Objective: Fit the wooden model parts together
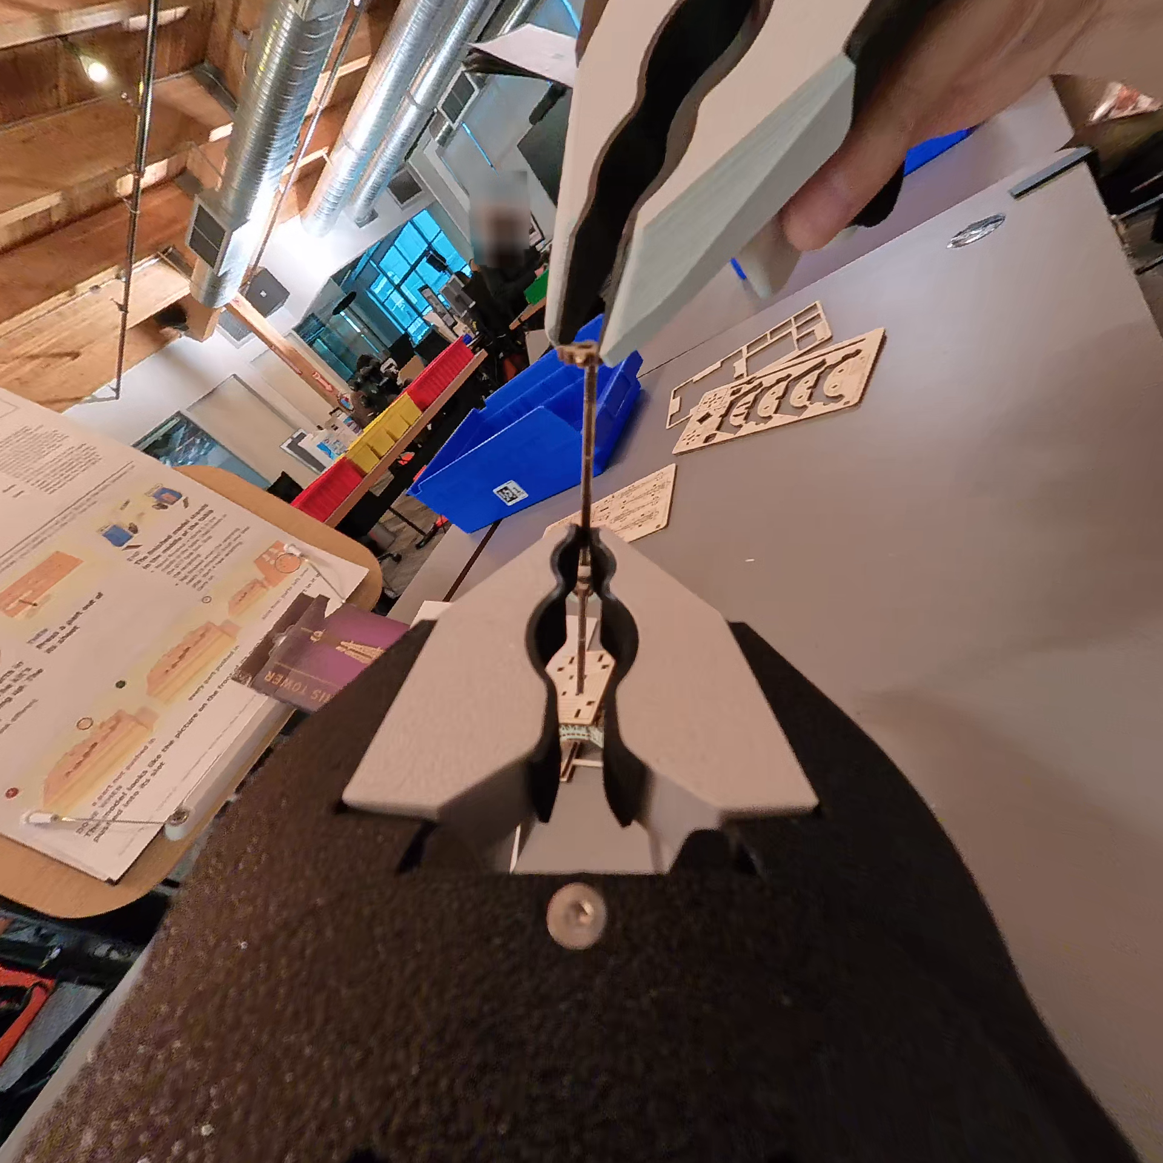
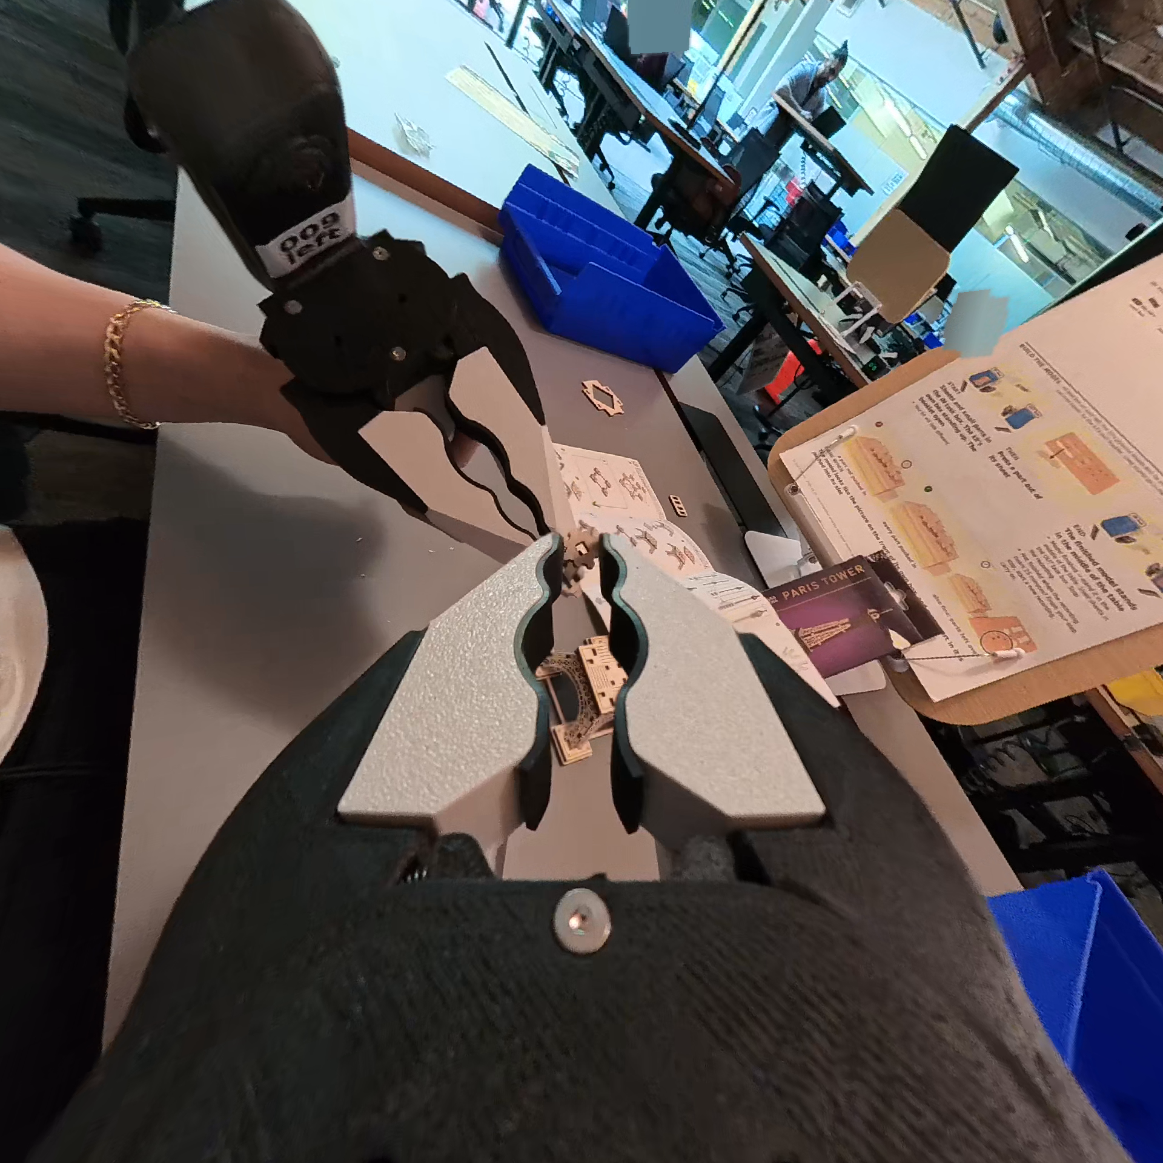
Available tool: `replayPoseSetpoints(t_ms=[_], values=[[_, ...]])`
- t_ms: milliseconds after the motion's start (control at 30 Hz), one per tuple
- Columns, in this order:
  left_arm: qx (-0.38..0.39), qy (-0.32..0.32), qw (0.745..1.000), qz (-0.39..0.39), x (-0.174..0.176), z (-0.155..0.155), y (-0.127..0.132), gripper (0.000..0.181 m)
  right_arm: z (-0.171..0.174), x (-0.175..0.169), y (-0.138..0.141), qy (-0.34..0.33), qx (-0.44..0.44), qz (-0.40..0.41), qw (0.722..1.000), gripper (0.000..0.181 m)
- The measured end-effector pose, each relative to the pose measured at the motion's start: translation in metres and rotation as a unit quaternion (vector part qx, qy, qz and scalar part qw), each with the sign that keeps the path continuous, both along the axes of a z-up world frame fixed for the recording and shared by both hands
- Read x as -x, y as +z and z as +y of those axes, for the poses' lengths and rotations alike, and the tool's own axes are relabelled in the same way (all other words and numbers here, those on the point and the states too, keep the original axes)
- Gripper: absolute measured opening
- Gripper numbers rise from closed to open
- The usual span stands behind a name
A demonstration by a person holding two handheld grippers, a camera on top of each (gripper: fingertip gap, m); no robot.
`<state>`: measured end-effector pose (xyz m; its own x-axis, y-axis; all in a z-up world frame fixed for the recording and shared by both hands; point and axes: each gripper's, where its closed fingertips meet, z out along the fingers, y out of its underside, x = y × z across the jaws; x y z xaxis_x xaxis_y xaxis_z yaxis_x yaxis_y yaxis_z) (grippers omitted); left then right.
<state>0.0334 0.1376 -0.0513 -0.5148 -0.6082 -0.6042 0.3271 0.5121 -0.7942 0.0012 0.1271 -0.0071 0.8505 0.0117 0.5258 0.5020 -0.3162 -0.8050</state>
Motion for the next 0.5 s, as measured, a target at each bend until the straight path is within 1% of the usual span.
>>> replayPoseSetpoints(t_ms=[167,433,500], values=[[0.010,-0.016,1.000,0.011,0.0020,-0.0036,-0.0021,0.000,-0.0026,0.0021,-0.0013,0.013,0.005,-0.007,1.000,0.008],[0.012,-0.013,1.000,0.018,0.0012,-0.0033,-0.0040,0.000,-0.0036,-0.0011,-0.0046,0.007,0.013,-0.015,1.000,0.008],[0.020,-0.023,0.999,0.021,0.0030,-0.0057,-0.0030,0.000,-0.0035,-0.0011,-0.0060,0.008,0.016,-0.015,1.000,0.008]])
